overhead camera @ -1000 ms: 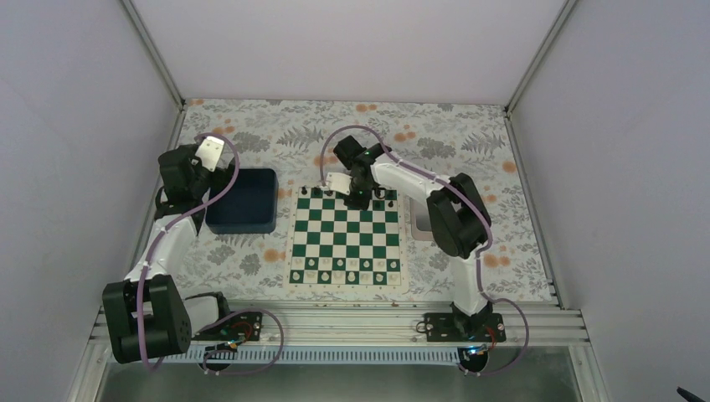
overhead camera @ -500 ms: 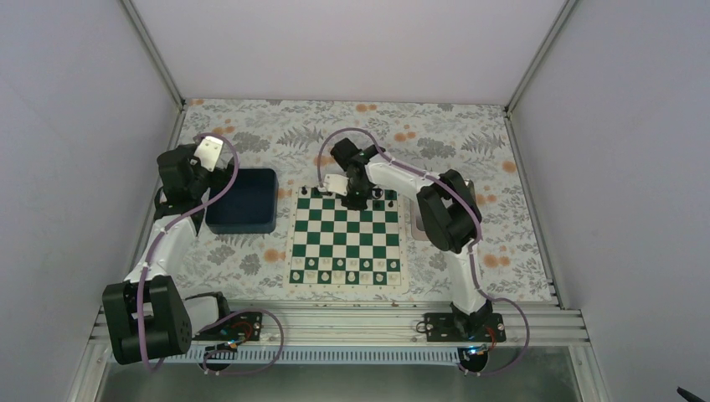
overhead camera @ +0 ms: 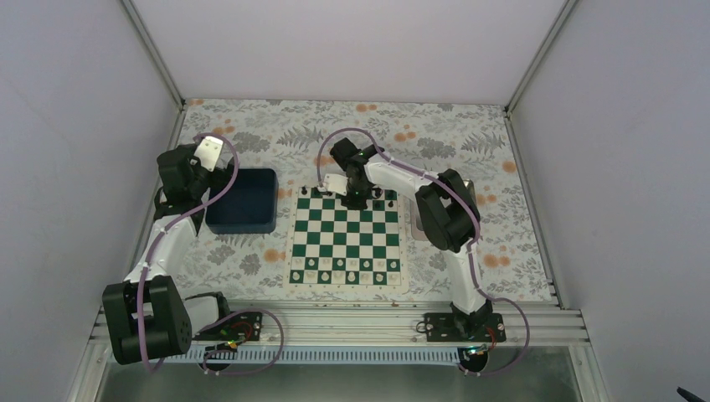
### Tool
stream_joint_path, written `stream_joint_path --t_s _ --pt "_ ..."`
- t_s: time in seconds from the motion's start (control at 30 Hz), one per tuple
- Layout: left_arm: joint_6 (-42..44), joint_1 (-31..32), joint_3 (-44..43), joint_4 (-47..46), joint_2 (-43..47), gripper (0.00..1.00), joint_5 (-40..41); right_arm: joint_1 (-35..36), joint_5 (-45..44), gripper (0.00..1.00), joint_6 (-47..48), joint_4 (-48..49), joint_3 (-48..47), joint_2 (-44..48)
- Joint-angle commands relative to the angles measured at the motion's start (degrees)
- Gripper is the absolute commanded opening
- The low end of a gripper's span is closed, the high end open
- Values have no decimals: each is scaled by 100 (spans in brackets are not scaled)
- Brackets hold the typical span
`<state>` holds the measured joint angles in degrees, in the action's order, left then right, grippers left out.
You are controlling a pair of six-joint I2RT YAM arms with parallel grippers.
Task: Set up the chess pieces on the board
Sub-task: Place the chess piece on the chessboard.
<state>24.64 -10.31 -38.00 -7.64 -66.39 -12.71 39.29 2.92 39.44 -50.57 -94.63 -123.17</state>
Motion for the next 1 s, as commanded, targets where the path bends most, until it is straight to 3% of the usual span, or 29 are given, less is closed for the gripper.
stream_joint_path --t_s 0.0,0.57,0.97 --pt "-30 -33 11 -45 50 100 -153 -52 -74 6 72 67 -102 -93" --pt "-23 -36 24 -45 57 100 -162 -79 -194 7 81 154 -87 -134" --pt "-13 -42 19 -27 69 100 -184 -79 39 18 40 53 -187 -12"
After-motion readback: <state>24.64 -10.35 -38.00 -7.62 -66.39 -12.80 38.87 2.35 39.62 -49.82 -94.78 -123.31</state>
